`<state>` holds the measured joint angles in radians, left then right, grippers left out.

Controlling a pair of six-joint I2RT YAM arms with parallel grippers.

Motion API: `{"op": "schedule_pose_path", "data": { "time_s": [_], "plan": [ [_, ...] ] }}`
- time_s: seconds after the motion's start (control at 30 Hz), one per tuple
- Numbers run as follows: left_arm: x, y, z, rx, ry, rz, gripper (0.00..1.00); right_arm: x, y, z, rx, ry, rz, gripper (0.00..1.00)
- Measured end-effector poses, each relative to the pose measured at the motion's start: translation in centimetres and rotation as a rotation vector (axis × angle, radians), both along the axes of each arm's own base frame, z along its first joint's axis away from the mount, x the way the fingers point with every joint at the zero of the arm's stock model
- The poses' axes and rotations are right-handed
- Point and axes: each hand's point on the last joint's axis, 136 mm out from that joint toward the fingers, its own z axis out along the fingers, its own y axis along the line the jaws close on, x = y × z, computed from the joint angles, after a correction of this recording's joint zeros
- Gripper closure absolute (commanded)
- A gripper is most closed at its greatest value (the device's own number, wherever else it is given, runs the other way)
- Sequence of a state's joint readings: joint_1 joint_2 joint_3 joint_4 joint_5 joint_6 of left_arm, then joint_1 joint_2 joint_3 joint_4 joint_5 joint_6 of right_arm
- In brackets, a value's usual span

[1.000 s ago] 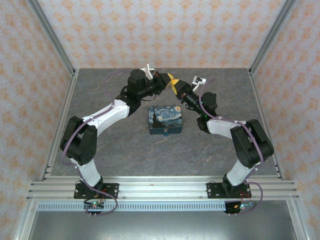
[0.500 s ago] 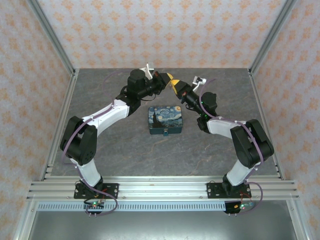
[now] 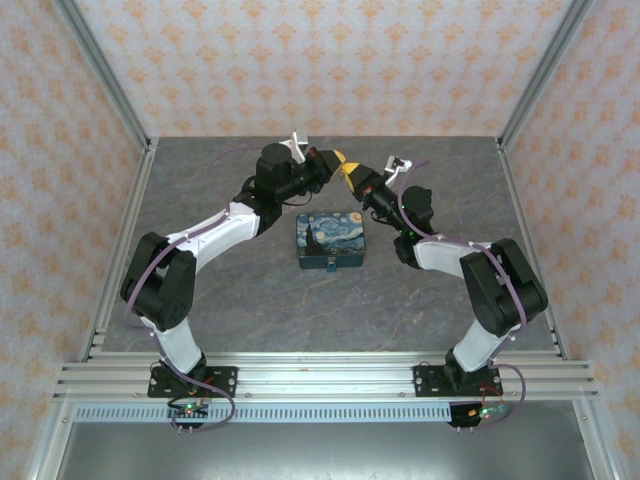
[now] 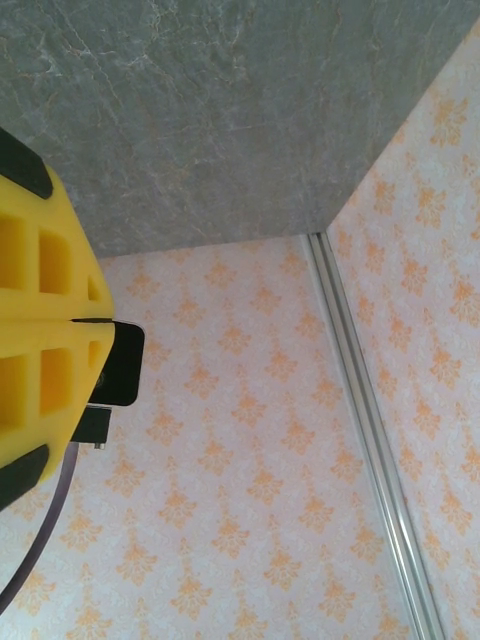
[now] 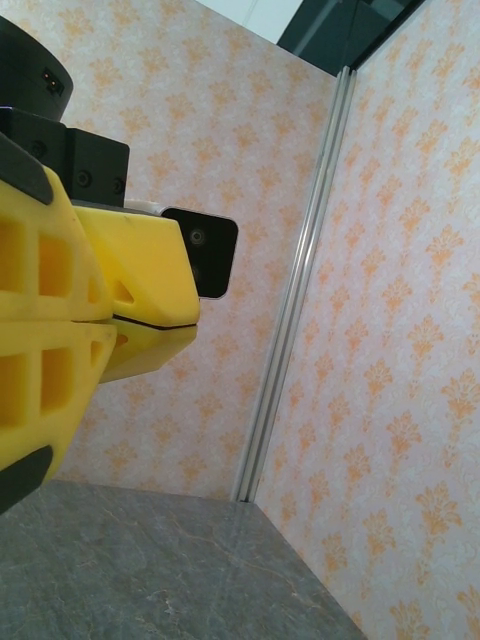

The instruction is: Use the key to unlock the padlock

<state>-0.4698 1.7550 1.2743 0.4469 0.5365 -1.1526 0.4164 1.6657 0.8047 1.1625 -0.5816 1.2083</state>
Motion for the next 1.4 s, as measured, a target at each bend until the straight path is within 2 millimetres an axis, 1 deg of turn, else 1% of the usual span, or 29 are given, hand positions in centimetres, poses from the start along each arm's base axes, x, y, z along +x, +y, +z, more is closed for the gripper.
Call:
{"op": "schedule_pose_path", "data": {
  "time_s": [0.07, 0.1, 0.13, 0.17, 0.2, 0.23, 0.3, 0.37, 0.43, 0.53, 0.63, 0.7, 0.77, 0.9, 1.0, 1.03, 1.2, 1.23, 1.3, 1.37, 1.4],
  "plan": [
    [0.0, 0.0, 0.0, 0.000, 0.000, 0.000, 1.00, 0.0, 0.0, 0.0, 0.000, 0.000, 0.000, 1.00],
    [0.0, 0.0, 0.0, 0.000, 0.000, 0.002, 0.90, 0.0, 0.0, 0.0, 0.000, 0.000, 0.000, 1.00],
    [0.0, 0.0, 0.0, 0.000, 0.000, 0.003, 0.76, 0.0, 0.0, 0.0, 0.000, 0.000, 0.000, 1.00],
    [0.1, 0.1, 0.0, 0.002, -0.001, 0.005, 0.58, 0.0, 0.0, 0.0, 0.000, 0.000, 0.000, 1.00],
    [0.1, 0.1, -0.1, 0.004, 0.001, 0.010, 0.45, 0.0, 0.0, 0.0, 0.000, 0.000, 0.000, 1.00],
    [0.2, 0.3, -0.2, 0.007, 0.006, 0.020, 0.38, 0.0, 0.0, 0.0, 0.000, 0.000, 0.000, 1.00],
    [0.3, 0.6, -0.6, 0.017, 0.017, 0.035, 0.27, 0.0, -0.1, -0.1, -0.002, 0.002, -0.001, 1.00],
    [0.3, 1.3, -1.0, 0.036, 0.029, 0.056, 0.21, -0.1, -0.2, -0.6, -0.007, 0.012, -0.003, 1.00],
    [0.0, 2.4, -1.3, 0.052, 0.039, 0.082, 0.16, -0.2, -0.3, -1.4, -0.017, 0.027, -0.004, 1.00],
    [-0.5, 4.2, -1.2, 0.073, 0.037, 0.117, 0.09, -0.5, -0.5, -2.2, -0.034, 0.051, -0.007, 1.00],
    [-1.6, 5.7, -1.1, 0.104, 0.036, 0.140, 0.04, -0.9, -0.8, -2.2, -0.049, 0.056, -0.008, 1.00],
    [-2.5, 6.3, -1.3, 0.126, 0.035, 0.142, 0.01, -1.1, -0.9, -2.1, -0.060, 0.057, -0.007, 1.00],
    [-3.5, 6.7, -1.8, 0.157, 0.037, 0.135, 0.00, -1.5, -1.1, -2.0, -0.073, 0.059, -0.004, 1.00],
    [-6.1, 7.6, -4.4, 0.252, 0.067, 0.101, 0.00, -2.0, -1.2, -2.4, -0.112, 0.076, 0.004, 1.00],
    [-8.8, 7.6, -7.0, 0.348, 0.089, 0.041, 0.02, -2.4, -1.3, -3.2, -0.161, 0.111, 0.008, 1.00],
    [-9.9, 7.3, -7.7, 0.380, 0.092, 0.010, 0.02, -2.6, -1.3, -3.5, -0.176, 0.121, 0.008, 1.00],
    [-16.5, 4.4, -11.8, 0.538, 0.071, -0.199, 0.05, -3.5, -1.7, -4.7, -0.255, 0.177, 0.011, 1.00],
    [-17.5, 4.0, -12.5, 0.559, 0.067, -0.229, 0.06, -3.7, -1.8, -4.9, -0.266, 0.186, 0.012, 1.00],
    [-19.3, 3.6, -14.4, 0.610, 0.071, -0.281, 0.06, -4.0, -1.9, -5.5, -0.293, 0.210, 0.015, 1.00],
    [-20.4, 3.8, -16.1, 0.647, 0.081, -0.307, 0.06, -4.3, -2.0, -6.0, -0.310, 0.231, 0.017, 1.00],
    [-20.7, 3.8, -16.6, 0.659, 0.084, -0.315, 0.06, -4.3, -2.1, -6.2, -0.315, 0.237, 0.018, 1.00]
  ]
}}
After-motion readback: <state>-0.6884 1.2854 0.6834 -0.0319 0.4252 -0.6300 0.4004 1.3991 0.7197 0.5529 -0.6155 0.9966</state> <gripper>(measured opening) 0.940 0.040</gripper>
